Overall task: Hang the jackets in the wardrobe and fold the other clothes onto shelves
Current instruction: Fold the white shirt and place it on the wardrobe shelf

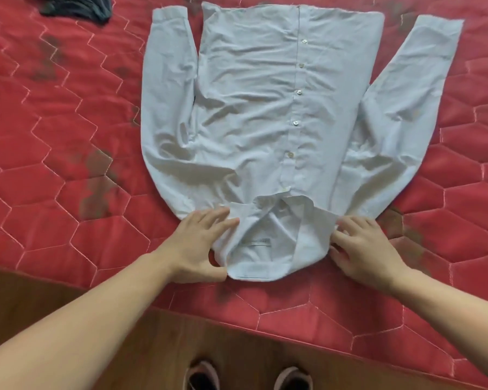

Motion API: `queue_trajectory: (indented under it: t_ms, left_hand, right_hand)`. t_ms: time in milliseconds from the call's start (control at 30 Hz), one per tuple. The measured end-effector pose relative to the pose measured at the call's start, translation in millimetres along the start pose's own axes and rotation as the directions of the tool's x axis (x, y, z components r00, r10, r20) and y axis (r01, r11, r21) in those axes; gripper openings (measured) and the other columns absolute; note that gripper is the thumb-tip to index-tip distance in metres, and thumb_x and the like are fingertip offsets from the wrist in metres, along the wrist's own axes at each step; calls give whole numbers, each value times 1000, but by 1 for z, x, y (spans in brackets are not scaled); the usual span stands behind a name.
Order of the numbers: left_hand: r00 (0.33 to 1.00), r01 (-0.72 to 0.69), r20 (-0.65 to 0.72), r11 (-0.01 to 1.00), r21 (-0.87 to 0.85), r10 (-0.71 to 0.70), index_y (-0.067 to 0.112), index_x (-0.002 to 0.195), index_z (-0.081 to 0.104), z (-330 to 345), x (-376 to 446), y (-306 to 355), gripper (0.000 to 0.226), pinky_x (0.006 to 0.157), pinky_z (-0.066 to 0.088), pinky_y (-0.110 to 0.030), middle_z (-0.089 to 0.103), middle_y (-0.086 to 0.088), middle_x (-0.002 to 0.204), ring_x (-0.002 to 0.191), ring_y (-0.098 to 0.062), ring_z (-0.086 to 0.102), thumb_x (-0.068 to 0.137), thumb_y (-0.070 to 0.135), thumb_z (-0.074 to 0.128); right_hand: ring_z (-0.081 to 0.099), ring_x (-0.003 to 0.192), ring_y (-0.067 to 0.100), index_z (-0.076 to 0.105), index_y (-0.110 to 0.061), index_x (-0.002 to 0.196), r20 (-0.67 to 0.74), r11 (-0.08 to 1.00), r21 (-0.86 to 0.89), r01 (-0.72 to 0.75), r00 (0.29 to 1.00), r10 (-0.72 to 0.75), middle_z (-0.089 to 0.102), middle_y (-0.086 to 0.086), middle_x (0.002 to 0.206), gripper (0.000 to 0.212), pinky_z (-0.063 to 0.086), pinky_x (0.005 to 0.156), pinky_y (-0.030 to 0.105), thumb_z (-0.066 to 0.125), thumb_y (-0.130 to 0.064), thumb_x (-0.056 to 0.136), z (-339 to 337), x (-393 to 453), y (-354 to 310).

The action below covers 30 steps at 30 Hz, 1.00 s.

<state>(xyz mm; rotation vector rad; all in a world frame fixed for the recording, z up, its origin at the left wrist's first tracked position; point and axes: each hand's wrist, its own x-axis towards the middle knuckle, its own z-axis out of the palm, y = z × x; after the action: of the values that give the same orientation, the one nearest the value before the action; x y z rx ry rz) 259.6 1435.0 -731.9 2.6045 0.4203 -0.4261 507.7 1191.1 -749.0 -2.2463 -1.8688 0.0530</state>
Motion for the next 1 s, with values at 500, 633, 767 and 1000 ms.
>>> queue_trajectory:
  t_ms: [500,633,767,1000]
  left_hand:
    - [985,-119,-78,937,329,153,26,87,66,21,-40,39,37,60,45,-31,58,6,75,66,-19,57,66,44,41]
    - [995,-98,8,957,275,100,27,120,51,6,-25,95,60,94,37,-39,54,4,111,104,-21,49,77,67,41]
    - [985,-124,-110,988,88,133,23,124,52,0,35,175,37,96,36,-38,53,0,124,115,-25,48,91,40,46]
    - [997,83,-2,995,-58,-83,20,130,43,3,174,267,62,90,41,-42,54,-4,126,116,-29,53,84,59,57]
  right_hand:
    - [64,78,21,63,-23,106,288,999,-30,21,958,-12,65,-3,107,31,51,67,33,44,-29,83,-19,-45,-33]
    - [61,68,29,57,-20,109,239,986,39,-165,959,151,60,1,105,41,50,56,34,47,-12,70,-40,-51,-33]
    - [63,81,30,61,-22,115,175,837,94,-539,837,519,55,-3,118,37,49,71,38,55,-8,81,-64,-29,3]
    - [46,123,33,41,-11,139,144,475,244,-846,516,845,36,13,140,54,42,97,41,56,-25,89,-72,49,160]
